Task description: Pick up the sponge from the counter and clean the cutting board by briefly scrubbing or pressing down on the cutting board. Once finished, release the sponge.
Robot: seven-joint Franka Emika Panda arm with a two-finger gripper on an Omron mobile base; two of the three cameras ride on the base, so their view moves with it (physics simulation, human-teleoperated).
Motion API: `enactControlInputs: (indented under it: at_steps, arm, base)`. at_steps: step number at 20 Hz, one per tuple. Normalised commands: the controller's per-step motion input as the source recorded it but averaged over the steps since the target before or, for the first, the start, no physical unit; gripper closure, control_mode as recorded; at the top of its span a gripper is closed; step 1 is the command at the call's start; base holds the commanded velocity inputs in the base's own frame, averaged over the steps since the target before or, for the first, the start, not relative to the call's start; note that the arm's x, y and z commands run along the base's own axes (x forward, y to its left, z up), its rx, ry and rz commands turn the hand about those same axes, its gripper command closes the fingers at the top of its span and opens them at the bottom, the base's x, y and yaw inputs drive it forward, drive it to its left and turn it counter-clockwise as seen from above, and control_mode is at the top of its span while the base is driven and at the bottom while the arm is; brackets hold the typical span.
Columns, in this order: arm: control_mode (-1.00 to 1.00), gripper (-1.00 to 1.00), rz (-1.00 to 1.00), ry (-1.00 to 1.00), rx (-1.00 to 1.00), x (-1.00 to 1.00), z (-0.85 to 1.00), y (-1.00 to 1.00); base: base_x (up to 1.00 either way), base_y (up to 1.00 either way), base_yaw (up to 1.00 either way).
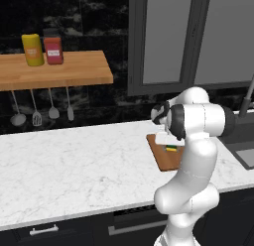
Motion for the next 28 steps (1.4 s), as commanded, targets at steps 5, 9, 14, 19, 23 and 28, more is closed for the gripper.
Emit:
enactControlInputs:
  at_steps: [5,9,14,19,23,28]
  arm:
    - [-1.0,1.0,0.0,0.0,0.0,0.33,-0.02,-0.03]
    - [-1.0,1.0,0.0,0.0,0.0,-0.08,-0.2,-0.12]
    - [-1.0,1.0,0.0,0.07,0.0,-0.61,-0.34,-0.16]
    - [-1.0,1.0,0.0,0.08,0.0,-0.98,-0.32,-0.19]
    - [-1.0,1.0,0.0,0.07,0.0,-1.0,-0.29,-0.21]
    - [-1.0,1.0,0.0,0.06,0.0,-1.0,-0.26,-0.18]
  base:
    - [0.0,0.0,0.0]
    - [0.0,0.0,0.0]
    - [0.0,0.0,0.0]
    - [0.0,0.0,0.0]
    - [0.0,0.0,0.0]
    - [0.0,0.0,0.0]
